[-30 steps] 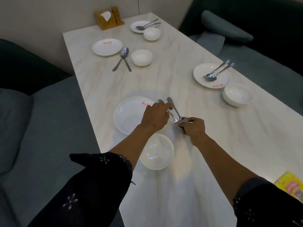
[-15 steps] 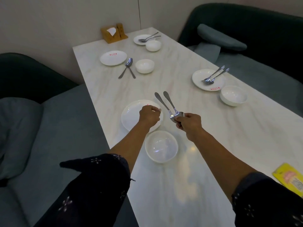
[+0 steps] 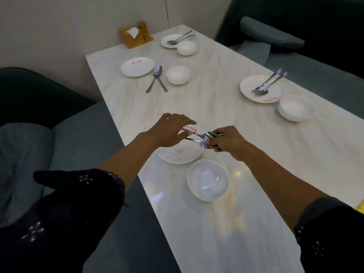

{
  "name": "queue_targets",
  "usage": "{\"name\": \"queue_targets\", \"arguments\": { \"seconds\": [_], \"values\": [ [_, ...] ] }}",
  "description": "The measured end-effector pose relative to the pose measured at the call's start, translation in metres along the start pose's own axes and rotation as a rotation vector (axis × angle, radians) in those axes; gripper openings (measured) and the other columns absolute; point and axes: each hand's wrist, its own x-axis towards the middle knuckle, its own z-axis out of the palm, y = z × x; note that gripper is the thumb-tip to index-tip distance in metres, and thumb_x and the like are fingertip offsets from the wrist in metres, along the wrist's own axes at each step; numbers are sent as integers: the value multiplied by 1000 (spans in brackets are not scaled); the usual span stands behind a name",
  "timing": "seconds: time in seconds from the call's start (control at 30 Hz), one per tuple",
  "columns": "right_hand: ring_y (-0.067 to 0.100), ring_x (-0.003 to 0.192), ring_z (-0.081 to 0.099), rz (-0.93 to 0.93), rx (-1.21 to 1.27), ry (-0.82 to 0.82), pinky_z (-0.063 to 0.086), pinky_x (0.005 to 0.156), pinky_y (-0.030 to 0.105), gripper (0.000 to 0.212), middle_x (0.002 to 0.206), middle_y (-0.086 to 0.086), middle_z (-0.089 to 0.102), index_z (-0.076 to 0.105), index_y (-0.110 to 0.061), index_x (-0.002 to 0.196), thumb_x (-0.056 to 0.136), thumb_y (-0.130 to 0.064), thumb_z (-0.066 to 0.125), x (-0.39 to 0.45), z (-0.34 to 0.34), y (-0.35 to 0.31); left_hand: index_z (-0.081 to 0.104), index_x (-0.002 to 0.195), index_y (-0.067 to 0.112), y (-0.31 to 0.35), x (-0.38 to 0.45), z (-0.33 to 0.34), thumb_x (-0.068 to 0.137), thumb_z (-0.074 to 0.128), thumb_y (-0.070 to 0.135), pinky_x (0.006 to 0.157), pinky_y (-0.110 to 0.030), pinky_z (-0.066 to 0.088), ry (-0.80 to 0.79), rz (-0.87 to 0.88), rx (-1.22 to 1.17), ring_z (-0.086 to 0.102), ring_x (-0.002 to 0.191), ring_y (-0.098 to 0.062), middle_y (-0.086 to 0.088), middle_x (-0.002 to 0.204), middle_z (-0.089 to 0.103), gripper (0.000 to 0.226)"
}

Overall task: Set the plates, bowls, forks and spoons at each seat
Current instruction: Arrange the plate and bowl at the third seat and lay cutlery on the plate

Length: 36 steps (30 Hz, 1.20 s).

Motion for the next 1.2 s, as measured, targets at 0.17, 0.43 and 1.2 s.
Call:
{"name": "queue_targets", "arguments": {
  "seconds": [0.17, 0.43, 1.2],
  "values": [
    [21, 71, 58, -47, -72, -42, 50, 62, 24, 19, 83, 12, 65, 72, 1, 96, 78, -3, 72, 23, 0, -4, 69, 105, 23, -13, 13, 2, 96, 52, 38, 85, -29, 48, -231, -56, -265, 62, 87, -12, 6, 99, 72, 24],
    [16, 65, 55, -11, 190, 12, 52, 55, 20, 23, 82, 12, 66, 73, 2, 101, 81, -9, 73, 52, 27, -2, 69, 94, 11, -32, -3, 8, 98, 52, 29, 51, -11, 40, -278, -305, -708, 50, 53, -8, 6, 66, 61, 25],
    [31, 65, 67, 188, 8, 14, 62, 74, 40, 26, 84, 21, 67, 68, -1, 89, 68, 11, 77, 77, 64, 0, 70, 102, 7, -57, -42, 36, 98, 51, 21, 69, -25, 44, -229, -506, -446, 60, 67, -16, -9, 94, 69, 24]
  ]
}}
